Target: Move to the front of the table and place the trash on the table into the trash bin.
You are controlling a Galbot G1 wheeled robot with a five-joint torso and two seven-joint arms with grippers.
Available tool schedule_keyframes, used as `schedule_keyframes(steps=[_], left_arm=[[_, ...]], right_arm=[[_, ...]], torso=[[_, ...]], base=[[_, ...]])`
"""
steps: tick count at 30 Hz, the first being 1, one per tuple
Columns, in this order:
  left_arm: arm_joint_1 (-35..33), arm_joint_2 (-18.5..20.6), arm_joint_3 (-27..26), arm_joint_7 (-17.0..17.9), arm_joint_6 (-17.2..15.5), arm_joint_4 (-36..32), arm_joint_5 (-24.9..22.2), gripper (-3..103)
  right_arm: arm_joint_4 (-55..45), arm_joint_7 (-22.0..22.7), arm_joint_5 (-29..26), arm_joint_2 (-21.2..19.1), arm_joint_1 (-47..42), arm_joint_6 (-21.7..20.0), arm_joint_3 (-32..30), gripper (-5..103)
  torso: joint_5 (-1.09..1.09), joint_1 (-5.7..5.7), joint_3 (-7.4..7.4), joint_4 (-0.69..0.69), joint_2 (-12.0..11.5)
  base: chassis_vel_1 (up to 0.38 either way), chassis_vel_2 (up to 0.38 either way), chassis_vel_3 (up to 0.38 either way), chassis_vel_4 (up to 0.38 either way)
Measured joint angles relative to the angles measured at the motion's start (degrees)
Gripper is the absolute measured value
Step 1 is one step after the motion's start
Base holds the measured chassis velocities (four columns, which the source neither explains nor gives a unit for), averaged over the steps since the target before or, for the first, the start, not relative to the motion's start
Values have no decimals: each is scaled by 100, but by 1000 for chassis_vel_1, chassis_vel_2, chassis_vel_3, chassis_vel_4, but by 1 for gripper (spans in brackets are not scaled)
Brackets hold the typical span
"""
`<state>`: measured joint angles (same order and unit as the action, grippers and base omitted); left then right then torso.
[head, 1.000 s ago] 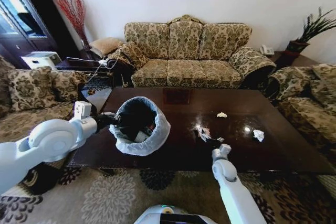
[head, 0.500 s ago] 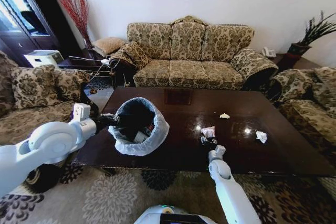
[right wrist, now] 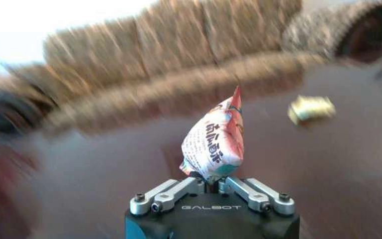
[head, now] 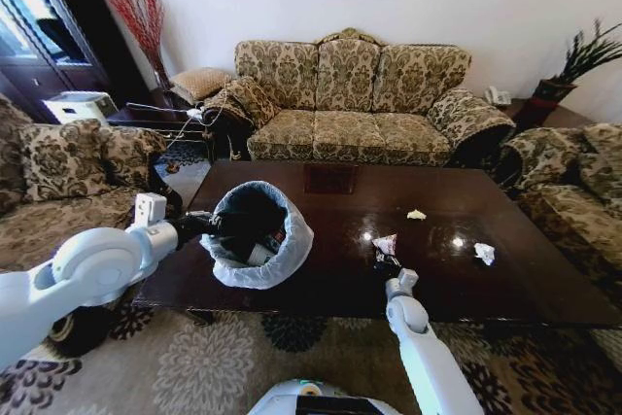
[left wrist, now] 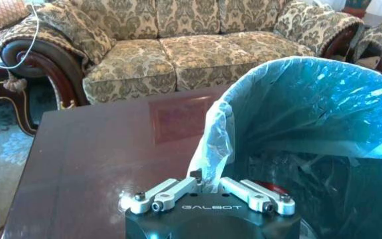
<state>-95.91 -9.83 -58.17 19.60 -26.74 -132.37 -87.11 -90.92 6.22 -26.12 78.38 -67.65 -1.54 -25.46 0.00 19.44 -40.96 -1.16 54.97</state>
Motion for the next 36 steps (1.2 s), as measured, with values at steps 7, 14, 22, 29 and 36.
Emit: schedule_keyframes(steps=[7, 14, 22, 29, 36], left_arm=[[111, 334, 14, 97, -78, 92, -231, 0], [151, 525, 79, 112, -103, 95, -334, 0], [155, 539, 87, 139, -118, 7, -428, 0], [162, 472, 85, 148, -119, -70, -449, 0], [160, 423, 85, 148, -119, -73, -448, 0]], right_arm=[[-2823, -1893, -648, -223, -287, 825, 512, 2], [-3886, -2248, -1495, -503, 182, 238, 1719, 2], [-3714, -2382, -843, -577, 597, -98, 2608, 0], [-3615, -2285, -492, -631, 573, -221, 2697, 25], [-3620, -2298, -470, -734, 575, -221, 2656, 47]], torso=[[-4, -1, 2, 0, 1], [0, -1, 2, 0, 0], [0, -1, 2, -1, 0], [1, -1, 2, 0, 0], [0, -1, 1, 0, 0]], base=[[0, 0, 0, 0], [0, 0, 0, 0], [0, 0, 0, 0], [0, 0, 0, 0], [0, 0, 0, 0]])
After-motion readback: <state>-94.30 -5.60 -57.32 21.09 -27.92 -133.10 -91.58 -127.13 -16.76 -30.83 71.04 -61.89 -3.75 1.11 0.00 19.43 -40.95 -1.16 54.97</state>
